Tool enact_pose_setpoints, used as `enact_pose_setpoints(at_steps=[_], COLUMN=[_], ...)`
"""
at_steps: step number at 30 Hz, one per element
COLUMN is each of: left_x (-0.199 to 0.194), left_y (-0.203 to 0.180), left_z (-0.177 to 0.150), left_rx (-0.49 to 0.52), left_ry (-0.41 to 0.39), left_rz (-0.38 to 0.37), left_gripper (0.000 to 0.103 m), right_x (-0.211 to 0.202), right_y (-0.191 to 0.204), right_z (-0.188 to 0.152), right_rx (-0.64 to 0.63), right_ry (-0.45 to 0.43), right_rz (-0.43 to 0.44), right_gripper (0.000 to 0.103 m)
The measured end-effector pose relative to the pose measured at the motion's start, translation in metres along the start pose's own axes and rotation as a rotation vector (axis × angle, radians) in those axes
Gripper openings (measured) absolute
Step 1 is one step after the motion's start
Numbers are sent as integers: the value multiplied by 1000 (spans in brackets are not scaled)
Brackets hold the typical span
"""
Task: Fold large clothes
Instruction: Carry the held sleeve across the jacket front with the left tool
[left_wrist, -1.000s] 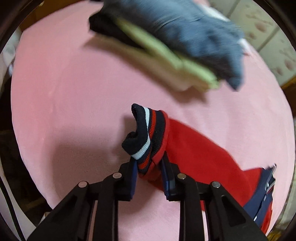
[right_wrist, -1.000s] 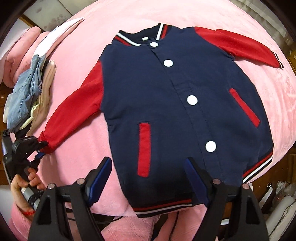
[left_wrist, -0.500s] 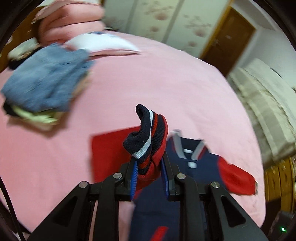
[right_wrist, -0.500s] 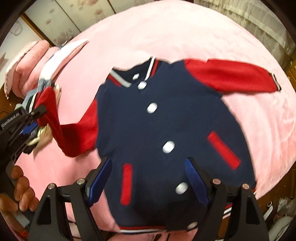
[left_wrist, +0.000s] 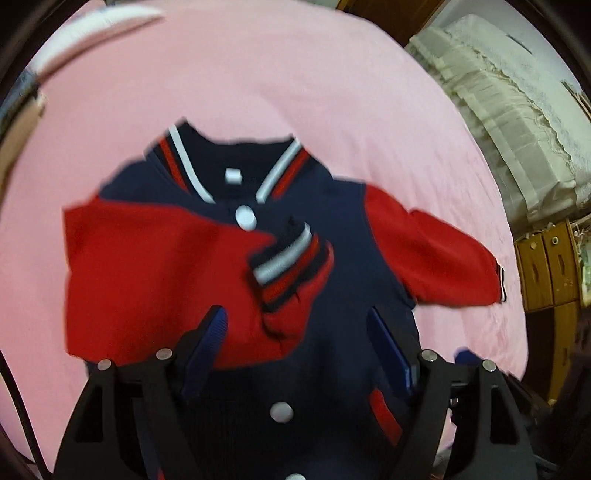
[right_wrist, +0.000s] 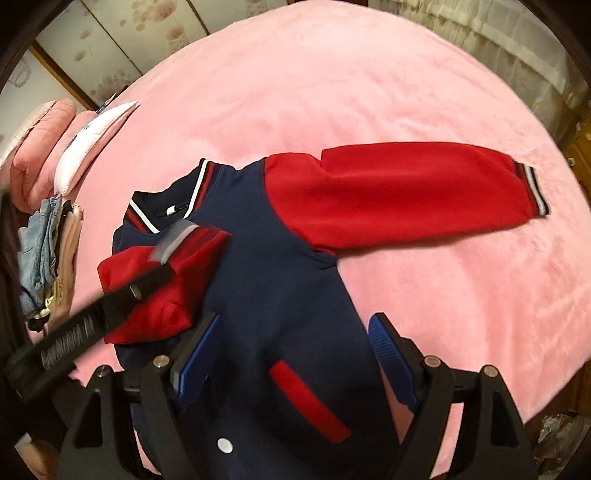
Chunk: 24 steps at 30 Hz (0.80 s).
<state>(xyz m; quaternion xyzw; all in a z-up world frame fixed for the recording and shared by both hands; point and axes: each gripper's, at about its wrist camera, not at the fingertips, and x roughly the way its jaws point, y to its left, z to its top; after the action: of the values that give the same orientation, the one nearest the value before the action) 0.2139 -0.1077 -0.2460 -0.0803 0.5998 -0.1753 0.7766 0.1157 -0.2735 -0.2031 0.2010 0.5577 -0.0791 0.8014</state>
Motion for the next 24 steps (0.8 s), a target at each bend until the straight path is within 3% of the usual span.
enact_pose_setpoints(at_steps=[3, 6, 10, 14, 16, 19, 24], left_x=[-5, -25, -51, -56, -59, -60, -52], left_y=[12, 36, 83, 126, 145, 161, 165], left_z=[-6, -12, -22, -30, -32, -33, -28], left_rx=[-47, -93, -200, -284, -321, -357, -357], left_ry=[23, 2, -31, -23, -11, -14, 7], left_rz=[-5, 45, 159, 312, 367, 400, 432], left_gripper=[78, 82, 83, 83, 83, 83, 83], right_x=[10, 20, 37, 53, 67, 85, 90], right_y=[0, 8, 25, 65, 92, 124, 131], right_z=[6, 10, 21, 31, 35, 33, 34], right_rx=[-42, -74, -77, -168, -252, -385, -440], right_ry=[38, 63, 96, 107, 133, 144, 119], right_rz=[44, 109, 218, 236, 199, 58, -106], right_gripper=[81, 81, 81, 81, 81, 81, 81])
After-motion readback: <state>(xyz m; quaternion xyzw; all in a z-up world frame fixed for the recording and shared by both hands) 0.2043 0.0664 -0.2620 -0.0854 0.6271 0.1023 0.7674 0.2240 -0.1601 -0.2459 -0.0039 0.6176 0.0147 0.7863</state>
